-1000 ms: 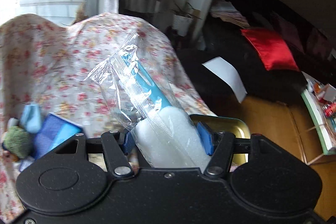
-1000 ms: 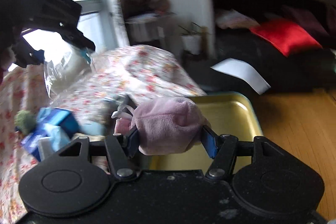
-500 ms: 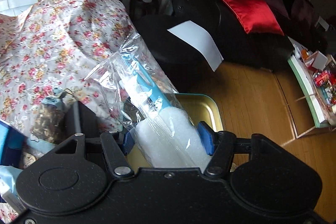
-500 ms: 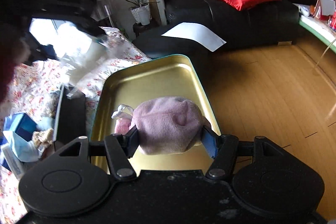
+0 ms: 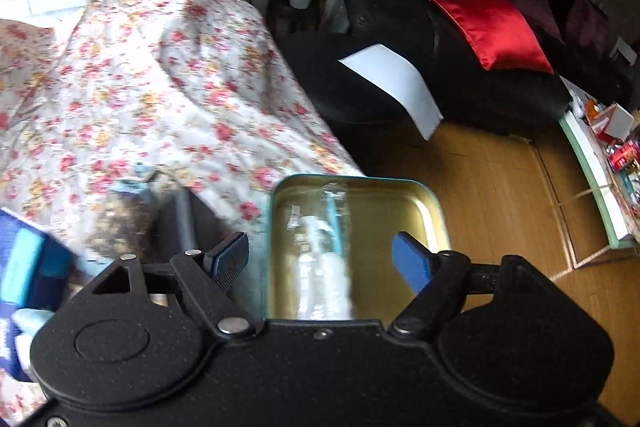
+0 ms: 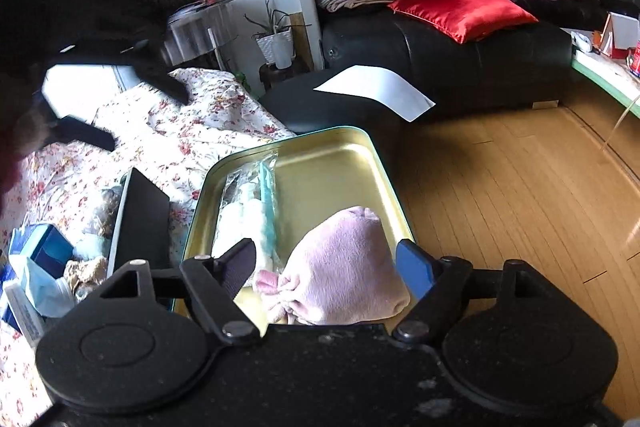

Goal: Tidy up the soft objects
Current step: 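Carry both items to the gold tray and release them inside, then move both tools back over the items on the bed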

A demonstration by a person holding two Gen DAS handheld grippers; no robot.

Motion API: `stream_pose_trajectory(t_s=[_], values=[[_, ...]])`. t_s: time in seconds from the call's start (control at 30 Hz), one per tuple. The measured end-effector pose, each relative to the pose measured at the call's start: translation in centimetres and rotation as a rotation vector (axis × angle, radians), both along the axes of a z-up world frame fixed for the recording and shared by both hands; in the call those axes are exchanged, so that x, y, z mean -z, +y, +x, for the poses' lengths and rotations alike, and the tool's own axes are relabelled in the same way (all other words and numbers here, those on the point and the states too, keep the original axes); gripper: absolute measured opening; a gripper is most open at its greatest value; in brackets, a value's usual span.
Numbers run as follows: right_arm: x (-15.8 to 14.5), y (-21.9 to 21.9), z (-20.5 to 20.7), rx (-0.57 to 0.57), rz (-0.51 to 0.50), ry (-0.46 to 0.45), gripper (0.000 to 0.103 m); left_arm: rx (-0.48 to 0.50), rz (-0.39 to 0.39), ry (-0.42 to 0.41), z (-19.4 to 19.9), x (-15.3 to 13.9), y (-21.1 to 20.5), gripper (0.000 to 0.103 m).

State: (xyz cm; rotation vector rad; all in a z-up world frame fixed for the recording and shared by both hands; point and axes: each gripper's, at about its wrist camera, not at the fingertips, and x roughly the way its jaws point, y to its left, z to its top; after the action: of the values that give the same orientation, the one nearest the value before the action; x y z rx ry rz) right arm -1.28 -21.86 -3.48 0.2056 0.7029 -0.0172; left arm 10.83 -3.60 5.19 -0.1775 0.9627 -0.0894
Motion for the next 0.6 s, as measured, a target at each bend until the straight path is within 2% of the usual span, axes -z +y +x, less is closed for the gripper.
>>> stream_pose_trajectory(t_s=[0.17, 0.33, 0.6], values=[[0.1, -0.1, 0.0, 0.023, 0.013, -0.032, 0.079, -0.059, 0.042, -0.015, -1.9, -0.6, 4.2, 0.077], [0.4, 0.5, 0.0, 0.029, 0.007, -0.069, 0.081, -0.135, 0.123, -0.024, -4.8, -1.3, 10.0, 0.078], [1.1, 2.3, 0.2, 0.005, -0.019, -0.102, 0.083, -0.356, 0.207, -0.004, -9.1, -1.8, 21.7, 0.078]])
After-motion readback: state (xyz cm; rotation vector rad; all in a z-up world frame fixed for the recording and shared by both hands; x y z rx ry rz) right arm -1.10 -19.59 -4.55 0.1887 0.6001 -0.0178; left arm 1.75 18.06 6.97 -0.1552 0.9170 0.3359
